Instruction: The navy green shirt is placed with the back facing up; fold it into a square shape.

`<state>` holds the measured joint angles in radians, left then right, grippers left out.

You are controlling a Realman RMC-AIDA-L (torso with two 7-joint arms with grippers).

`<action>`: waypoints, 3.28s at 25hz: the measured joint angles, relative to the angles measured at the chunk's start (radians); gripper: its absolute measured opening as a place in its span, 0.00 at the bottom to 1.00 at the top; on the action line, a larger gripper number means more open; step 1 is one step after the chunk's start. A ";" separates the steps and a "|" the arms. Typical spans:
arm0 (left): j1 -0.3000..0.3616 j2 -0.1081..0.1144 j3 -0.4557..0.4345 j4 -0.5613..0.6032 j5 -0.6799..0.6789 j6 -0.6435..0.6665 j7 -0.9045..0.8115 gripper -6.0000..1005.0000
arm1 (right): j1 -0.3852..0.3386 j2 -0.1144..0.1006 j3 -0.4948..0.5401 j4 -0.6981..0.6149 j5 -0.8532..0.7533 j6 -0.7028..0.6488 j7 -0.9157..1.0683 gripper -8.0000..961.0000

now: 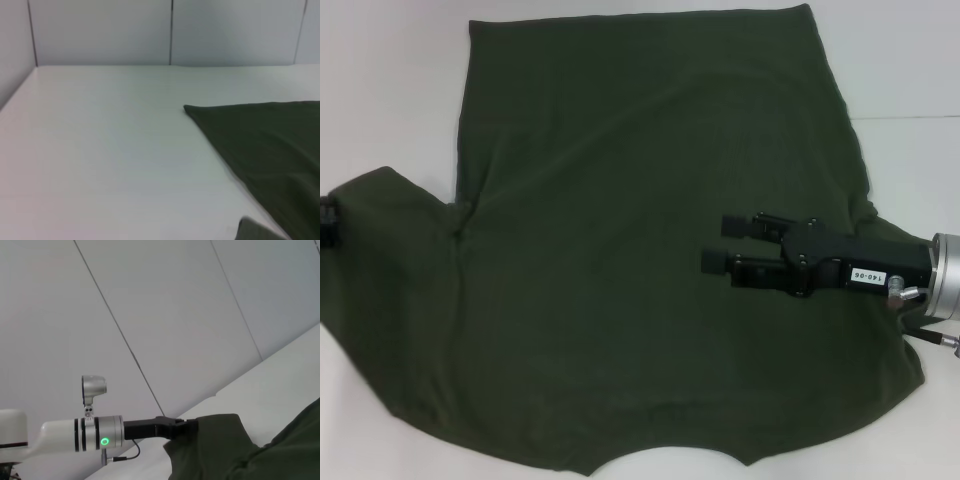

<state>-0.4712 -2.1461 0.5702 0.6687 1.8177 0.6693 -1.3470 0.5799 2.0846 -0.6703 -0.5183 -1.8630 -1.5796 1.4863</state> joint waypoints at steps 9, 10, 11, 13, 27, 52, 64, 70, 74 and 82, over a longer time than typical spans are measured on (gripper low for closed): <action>-0.015 -0.005 0.006 0.014 0.008 -0.031 0.017 0.00 | 0.000 0.002 0.000 0.014 0.003 0.004 -0.001 0.93; -0.015 -0.008 0.006 0.016 0.008 -0.028 0.017 0.00 | 0.000 0.002 0.000 0.014 0.003 0.004 -0.001 0.93; -0.015 -0.010 0.007 0.018 0.008 -0.028 0.017 0.00 | 0.000 0.002 0.000 0.014 0.003 0.004 -0.001 0.93; -0.010 -0.016 0.020 0.023 0.008 -0.019 0.014 0.00 | 0.000 0.002 0.000 0.014 0.003 0.004 -0.001 0.93; 0.045 -0.021 0.100 0.086 -0.003 0.417 -0.119 0.00 | 0.000 0.001 0.000 0.014 0.002 0.003 -0.006 0.93; -0.054 -0.021 0.111 -0.148 -0.144 0.581 -0.074 0.29 | -0.003 0.000 0.002 0.015 0.002 0.003 -0.002 0.93; -0.047 -0.023 0.190 -0.180 -0.143 0.780 0.170 0.63 | -0.075 -0.039 0.133 -0.015 0.002 0.028 0.295 0.93; -0.046 -0.024 0.309 -0.196 -0.139 0.792 0.231 0.76 | -0.143 -0.057 0.137 -0.081 -0.012 0.116 0.475 0.93; -0.045 -0.024 0.334 -0.214 -0.137 0.797 0.278 0.84 | -0.167 -0.087 0.141 -0.138 -0.080 0.137 0.578 0.93; -0.042 -0.022 0.393 -0.231 -0.135 0.767 0.303 0.84 | -0.183 -0.157 0.154 -0.185 -0.203 0.184 0.708 0.93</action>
<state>-0.5136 -2.1684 0.9636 0.4377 1.6825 1.4366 -1.0440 0.3974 1.9273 -0.5160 -0.7037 -2.0660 -1.3957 2.1938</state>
